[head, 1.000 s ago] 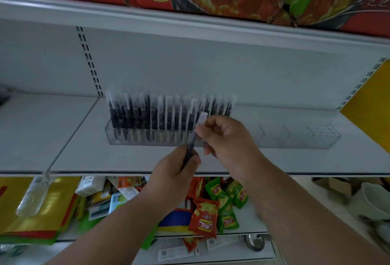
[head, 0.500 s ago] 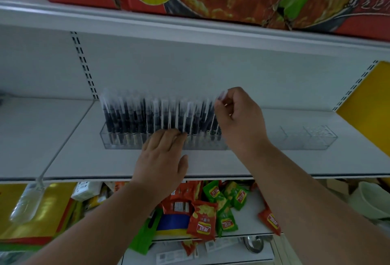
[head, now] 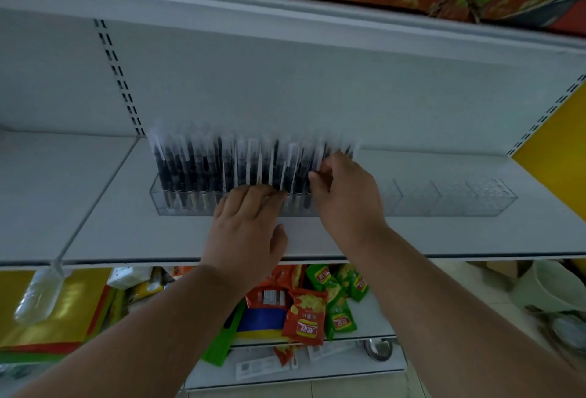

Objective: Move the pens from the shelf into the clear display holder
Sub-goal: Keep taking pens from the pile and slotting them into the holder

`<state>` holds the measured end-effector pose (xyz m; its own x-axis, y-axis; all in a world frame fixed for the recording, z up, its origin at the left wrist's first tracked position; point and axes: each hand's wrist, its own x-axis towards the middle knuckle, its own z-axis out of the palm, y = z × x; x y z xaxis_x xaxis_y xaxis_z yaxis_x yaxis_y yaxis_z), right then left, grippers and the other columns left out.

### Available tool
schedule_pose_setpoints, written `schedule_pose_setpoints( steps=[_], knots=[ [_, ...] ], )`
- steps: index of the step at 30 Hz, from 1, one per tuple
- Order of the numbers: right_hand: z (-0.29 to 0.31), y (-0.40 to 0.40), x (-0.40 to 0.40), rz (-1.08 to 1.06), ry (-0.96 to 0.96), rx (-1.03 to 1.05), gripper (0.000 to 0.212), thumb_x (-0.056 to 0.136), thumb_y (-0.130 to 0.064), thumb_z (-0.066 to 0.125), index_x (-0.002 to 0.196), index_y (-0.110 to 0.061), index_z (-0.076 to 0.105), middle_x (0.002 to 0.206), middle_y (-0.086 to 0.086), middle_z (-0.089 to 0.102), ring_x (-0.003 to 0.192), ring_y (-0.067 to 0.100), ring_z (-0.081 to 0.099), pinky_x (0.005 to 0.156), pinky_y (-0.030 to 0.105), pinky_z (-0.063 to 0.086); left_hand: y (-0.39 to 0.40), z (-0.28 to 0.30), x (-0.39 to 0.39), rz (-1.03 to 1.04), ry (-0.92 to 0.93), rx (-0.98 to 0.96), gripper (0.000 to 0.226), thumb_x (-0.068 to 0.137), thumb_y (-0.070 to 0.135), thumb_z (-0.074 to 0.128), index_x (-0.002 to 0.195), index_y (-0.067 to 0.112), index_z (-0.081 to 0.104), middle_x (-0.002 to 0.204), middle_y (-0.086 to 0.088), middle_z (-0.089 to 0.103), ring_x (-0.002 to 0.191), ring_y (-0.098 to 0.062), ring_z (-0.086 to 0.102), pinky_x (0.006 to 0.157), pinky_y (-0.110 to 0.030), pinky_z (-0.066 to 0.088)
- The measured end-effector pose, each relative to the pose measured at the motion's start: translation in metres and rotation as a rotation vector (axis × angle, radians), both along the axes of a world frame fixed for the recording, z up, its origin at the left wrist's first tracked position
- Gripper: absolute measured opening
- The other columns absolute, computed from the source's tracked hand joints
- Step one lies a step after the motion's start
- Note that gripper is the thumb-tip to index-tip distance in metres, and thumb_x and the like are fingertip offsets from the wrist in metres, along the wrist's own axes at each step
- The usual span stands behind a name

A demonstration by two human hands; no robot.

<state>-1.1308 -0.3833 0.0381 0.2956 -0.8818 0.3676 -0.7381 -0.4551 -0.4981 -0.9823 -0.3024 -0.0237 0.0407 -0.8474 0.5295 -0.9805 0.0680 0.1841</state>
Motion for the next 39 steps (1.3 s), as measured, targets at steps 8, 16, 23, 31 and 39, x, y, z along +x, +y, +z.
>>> schedule_pose_setpoints(
  steps=[8, 16, 23, 31, 39],
  knots=[
    [0.011, 0.04, -0.037, 0.117, 0.006, -0.081, 0.028, 0.091, -0.038, 0.064, 0.111, -0.019, 0.056, 0.092, -0.007, 0.058, 0.076, 0.007, 0.051, 0.064, 0.025, 0.042, 0.006, 0.003, -0.001, 0.002, 0.021, 0.065, 0.054, 0.085, 0.038, 0.046, 0.132, 0.014, 0.058, 0.127, -0.003, 0.054, 0.119, -0.026, 0.044, 0.099, -0.044, 0.044],
    [0.036, 0.072, -0.02, 0.219, 0.078, -0.217, 0.036, 0.09, -0.033, 0.063, 0.121, -0.015, 0.059, 0.111, 0.003, 0.062, 0.102, 0.022, 0.058, 0.086, 0.046, 0.051, 0.053, 0.018, -0.001, 0.079, 0.07, 0.005, 0.047, 0.085, 0.039, 0.044, 0.12, 0.012, 0.061, 0.119, -0.007, 0.059, 0.111, -0.029, 0.051, 0.092, -0.045, 0.047],
    [0.04, 0.107, 0.08, 0.494, 0.062, -0.21, 0.043, 0.088, -0.037, 0.06, 0.123, -0.012, 0.059, 0.116, 0.009, 0.057, 0.108, 0.03, 0.056, 0.091, 0.048, 0.048, 0.152, 0.011, 0.067, 0.332, 0.076, 0.128, 0.04, 0.083, 0.04, 0.05, 0.116, 0.02, 0.062, 0.114, -0.001, 0.058, 0.108, -0.028, 0.054, 0.089, -0.043, 0.049],
    [0.045, 0.19, 0.212, 0.706, 0.058, -0.205, 0.042, 0.09, -0.04, 0.062, 0.124, -0.016, 0.059, 0.119, 0.005, 0.056, 0.108, 0.024, 0.054, 0.09, 0.04, 0.047, 0.26, 0.013, 0.173, 0.555, 0.122, 0.178, 0.042, 0.08, 0.045, 0.046, 0.116, 0.029, 0.061, 0.11, 0.003, 0.061, 0.103, -0.027, 0.057, 0.087, -0.045, 0.05],
    [0.042, 0.275, 0.352, 0.712, 0.066, -0.196, 0.042, 0.09, -0.046, 0.058, 0.125, -0.023, 0.056, 0.121, -0.001, 0.051, 0.111, 0.02, 0.049, 0.092, 0.039, 0.044, 0.362, 0.007, 0.307, 0.629, 0.108, 0.24, 0.041, 0.083, 0.048, 0.042, 0.113, 0.031, 0.064, 0.109, 0.006, 0.061, 0.104, -0.025, 0.057, 0.086, -0.043, 0.049]
  ],
)
